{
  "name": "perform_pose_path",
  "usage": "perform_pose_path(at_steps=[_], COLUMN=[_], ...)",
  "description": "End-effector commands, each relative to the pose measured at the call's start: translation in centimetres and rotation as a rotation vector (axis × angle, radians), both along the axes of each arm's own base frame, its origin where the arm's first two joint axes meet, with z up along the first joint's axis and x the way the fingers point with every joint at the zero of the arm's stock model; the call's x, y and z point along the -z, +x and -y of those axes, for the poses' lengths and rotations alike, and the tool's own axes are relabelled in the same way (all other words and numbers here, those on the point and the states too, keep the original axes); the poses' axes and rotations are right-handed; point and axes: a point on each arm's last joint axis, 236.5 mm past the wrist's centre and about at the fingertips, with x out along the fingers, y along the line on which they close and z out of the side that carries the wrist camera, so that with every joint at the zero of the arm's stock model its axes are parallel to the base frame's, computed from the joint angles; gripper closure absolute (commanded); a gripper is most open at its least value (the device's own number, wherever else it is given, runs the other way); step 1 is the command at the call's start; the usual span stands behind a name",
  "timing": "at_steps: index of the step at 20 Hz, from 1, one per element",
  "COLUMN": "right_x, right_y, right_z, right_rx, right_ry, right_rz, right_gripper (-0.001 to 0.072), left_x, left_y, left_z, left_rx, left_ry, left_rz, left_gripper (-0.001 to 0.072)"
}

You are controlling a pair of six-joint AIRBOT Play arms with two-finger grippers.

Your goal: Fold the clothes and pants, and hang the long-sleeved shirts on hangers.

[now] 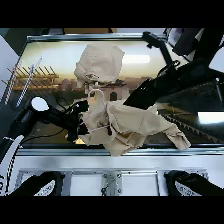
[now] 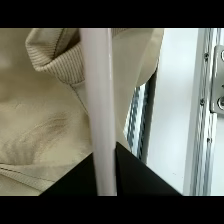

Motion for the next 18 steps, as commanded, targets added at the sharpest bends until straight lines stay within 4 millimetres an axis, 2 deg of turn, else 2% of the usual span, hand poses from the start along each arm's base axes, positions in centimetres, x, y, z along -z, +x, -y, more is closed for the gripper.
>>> perform_pose_path(at_steps=[1, 3, 5, 6, 7, 9, 11, 14, 18], right_x=[-0.7, 0.4, -0.4, -0.8, 0.0, 3.2, 6.0, 9.1, 11.3], right_y=[1.1, 0.5, 0.0, 0.2, 0.7, 1.6, 1.7, 1.4, 1.5], right_z=[2.3, 4.3, 5.4, 6.6, 8.3, 11.6, 13.6, 14.1, 12.7], right_rx=[-0.047, -0.130, -0.208, -0.229, -0.219, -0.166, -0.123, -0.099, -0.152], right_ry=[0.035, 0.040, 0.231, 0.339, 0.382, 0.397, 0.419, 0.465, 0.510], right_rz=[0.087, 0.098, 0.130, 0.186, 0.219, 0.265, 0.294, 0.252, 0.199], right_gripper=[0.0197, 0.0195, 0.0194, 0.0193, 0.0192, 0.0192, 0.0192, 0.0192, 0.0193], left_x=[0.0, 0.0, 0.0, 0.0, 0.0, 0.0, 0.0, 0.0, 0.0], left_y=[0.0, -0.2, -0.2, -0.2, -0.2, -0.3, -0.3, -0.3, -0.4], left_z=[0.0, 0.0, 0.0, 0.0, 0.0, 0.0, 0.0, 0.0, 0.0], left_rx=[0.000, 0.005, 0.006, 0.006, 0.007, 0.008, 0.008, 0.009, 0.010], left_ry=[0.001, 0.001, 0.001, 0.000, 0.001, 0.001, 0.001, 0.001, 0.001], left_rz=[0.000, -0.006, -0.006, -0.007, -0.009, -0.010, -0.011, -0.012, -0.012], left_gripper=[0.0690, 0.0690, 0.0690, 0.0690, 0.0690, 0.0690, 0.0690, 0.0690, 0.0690])
